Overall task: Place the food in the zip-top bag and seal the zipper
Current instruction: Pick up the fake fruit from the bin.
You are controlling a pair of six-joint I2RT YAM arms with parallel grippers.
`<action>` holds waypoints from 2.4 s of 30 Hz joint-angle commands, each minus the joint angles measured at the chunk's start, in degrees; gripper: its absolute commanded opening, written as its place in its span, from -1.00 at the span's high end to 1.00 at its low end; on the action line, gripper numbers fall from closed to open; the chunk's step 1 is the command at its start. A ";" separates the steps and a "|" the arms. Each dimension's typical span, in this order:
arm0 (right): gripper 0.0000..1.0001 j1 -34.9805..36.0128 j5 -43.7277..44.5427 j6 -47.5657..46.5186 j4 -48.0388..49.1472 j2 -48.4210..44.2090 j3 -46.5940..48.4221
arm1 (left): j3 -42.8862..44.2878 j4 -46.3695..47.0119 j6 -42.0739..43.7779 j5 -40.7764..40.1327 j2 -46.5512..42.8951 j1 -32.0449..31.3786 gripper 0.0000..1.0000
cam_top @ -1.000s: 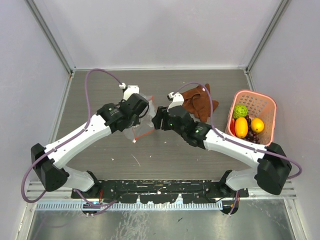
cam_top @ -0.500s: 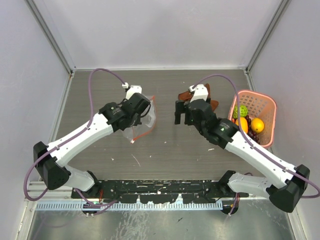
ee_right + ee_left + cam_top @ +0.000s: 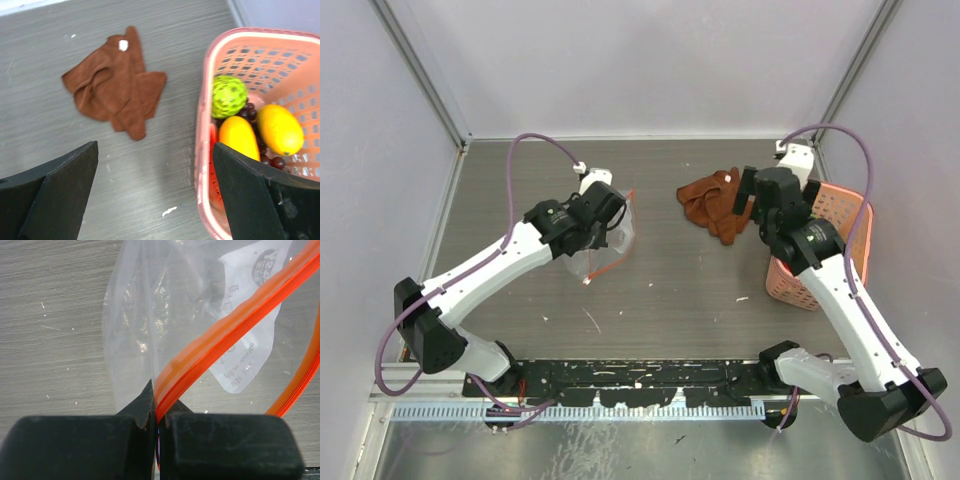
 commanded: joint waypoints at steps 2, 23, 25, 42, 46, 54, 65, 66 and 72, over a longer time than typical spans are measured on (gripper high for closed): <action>-1.00 -10.80 -4.19 -0.48 1.39 2.16 3.48 | 3.39 0.09 2.05 0.65 0.22 0.26 1.00; -0.91 -45.39 -32.80 8.30 10.41 18.10 -1.05 | 4.47 -0.40 5.21 2.84 1.24 0.49 1.00; -0.89 -45.47 -33.04 8.77 10.89 19.35 -1.84 | 4.38 -0.37 5.48 2.99 1.30 0.57 1.00; -0.85 -45.87 -41.64 7.58 25.12 26.43 -10.87 | 4.49 -1.18 5.82 3.33 3.54 0.60 1.00; -0.89 -45.84 -45.79 7.37 28.95 27.86 -12.37 | 4.72 -1.38 5.95 3.06 3.90 0.63 1.00; -0.91 -45.85 -48.13 6.59 36.29 29.27 -16.03 | 5.24 -1.75 6.04 3.15 4.56 0.64 1.00; -0.27 -45.86 -48.75 5.38 40.19 25.40 -18.04 | 6.00 -2.50 6.10 2.82 4.41 0.60 1.00; -0.21 -45.90 -48.39 5.29 40.01 24.54 -18.01 | 6.04 -2.45 6.12 2.66 4.37 0.64 1.00; 0.03 -45.76 -45.07 4.84 39.41 18.41 -19.90 | 6.14 -2.86 6.35 1.43 3.32 0.65 1.00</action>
